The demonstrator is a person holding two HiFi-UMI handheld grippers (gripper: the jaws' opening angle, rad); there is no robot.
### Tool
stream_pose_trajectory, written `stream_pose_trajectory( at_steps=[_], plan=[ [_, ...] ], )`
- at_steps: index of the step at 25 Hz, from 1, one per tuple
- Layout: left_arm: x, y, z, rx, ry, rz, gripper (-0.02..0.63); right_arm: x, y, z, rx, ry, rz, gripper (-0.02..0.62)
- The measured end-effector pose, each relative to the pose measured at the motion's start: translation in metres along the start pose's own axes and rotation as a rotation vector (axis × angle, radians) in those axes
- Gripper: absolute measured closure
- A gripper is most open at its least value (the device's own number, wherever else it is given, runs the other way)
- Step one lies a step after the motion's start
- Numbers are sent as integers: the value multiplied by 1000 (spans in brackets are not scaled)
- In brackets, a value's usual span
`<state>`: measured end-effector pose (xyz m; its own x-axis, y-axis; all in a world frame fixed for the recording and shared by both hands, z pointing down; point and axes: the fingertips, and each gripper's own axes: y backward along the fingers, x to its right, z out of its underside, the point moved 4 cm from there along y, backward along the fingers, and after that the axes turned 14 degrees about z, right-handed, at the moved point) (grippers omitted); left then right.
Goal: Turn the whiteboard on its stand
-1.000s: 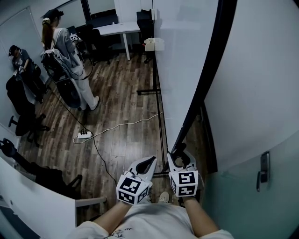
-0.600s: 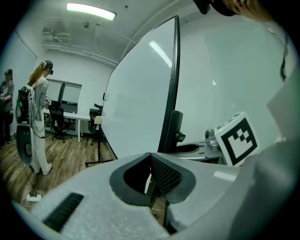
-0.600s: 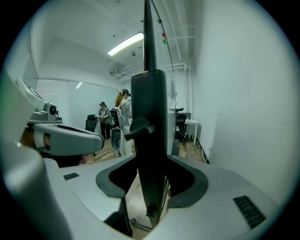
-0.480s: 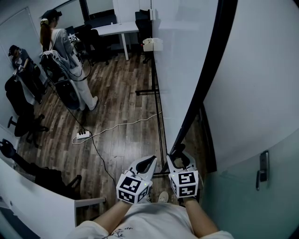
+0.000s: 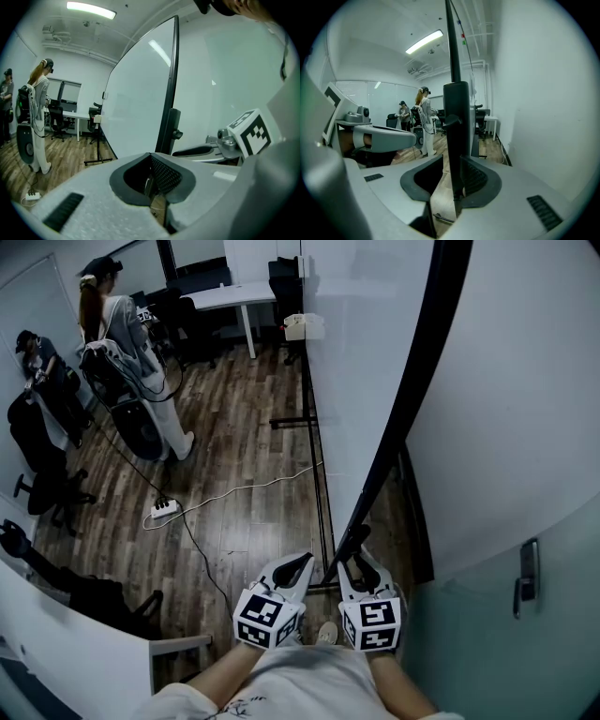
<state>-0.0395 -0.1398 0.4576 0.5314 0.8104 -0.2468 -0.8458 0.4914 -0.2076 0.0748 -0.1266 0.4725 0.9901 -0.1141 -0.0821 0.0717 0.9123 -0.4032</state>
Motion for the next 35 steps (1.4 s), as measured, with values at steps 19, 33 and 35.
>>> stream_pose_trajectory(
  at_steps=[19, 33, 35],
  plan=[
    [12, 16, -5, 7, -3, 6, 595, -16, 19, -10, 1, 4, -33, 588],
    [17, 21, 1, 5, -6, 12, 595, -26, 24, -5, -1, 13, -68, 589],
    [19, 21, 5, 3, -9, 15, 595, -27, 24, 0, -1, 13, -70, 589]
  ],
)
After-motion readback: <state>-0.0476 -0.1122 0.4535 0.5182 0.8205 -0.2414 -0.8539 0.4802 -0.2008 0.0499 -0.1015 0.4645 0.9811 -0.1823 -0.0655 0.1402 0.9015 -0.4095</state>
